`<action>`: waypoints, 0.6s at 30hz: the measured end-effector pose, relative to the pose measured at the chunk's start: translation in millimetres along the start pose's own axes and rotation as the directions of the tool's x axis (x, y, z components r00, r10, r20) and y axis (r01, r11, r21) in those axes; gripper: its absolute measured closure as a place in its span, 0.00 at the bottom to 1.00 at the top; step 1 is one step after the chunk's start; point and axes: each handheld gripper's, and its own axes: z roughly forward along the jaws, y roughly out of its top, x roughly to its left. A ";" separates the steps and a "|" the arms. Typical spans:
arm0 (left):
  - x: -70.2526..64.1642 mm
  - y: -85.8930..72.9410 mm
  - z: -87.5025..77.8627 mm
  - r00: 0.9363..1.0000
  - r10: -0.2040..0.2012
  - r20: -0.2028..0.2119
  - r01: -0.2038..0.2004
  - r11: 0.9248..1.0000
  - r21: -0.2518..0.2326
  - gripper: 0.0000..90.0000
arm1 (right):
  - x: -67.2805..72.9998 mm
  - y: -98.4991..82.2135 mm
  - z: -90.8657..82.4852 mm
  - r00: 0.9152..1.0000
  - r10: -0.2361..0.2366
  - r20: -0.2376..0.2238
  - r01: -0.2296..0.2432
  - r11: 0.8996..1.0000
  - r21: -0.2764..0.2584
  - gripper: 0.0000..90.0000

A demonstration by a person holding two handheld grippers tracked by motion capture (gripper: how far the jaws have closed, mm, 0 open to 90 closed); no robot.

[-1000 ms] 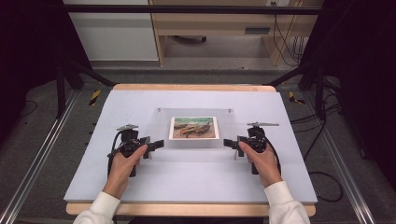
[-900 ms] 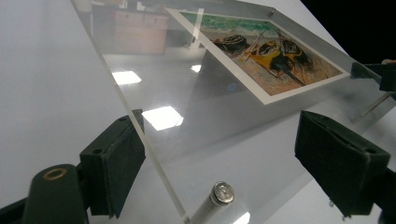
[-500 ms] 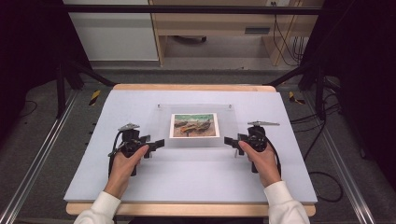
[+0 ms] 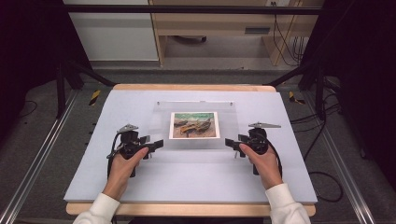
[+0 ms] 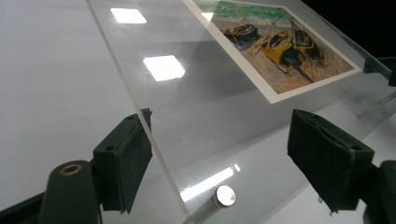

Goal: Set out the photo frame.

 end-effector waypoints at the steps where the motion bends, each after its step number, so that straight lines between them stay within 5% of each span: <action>1: -0.7 -0.5 -1.4 1.000 0.006 -0.002 -0.006 1.000 -0.002 0.25 | 1.5 -0.6 -2.1 1.000 -0.001 0.002 0.001 1.000 0.004 0.30; 18: -4.5 -5.9 -11.9 1.000 0.019 -0.011 -0.019 1.000 -0.017 0.33 | 6.4 -8.1 -13.8 0.999 -0.032 0.003 0.032 0.999 -0.016 0.39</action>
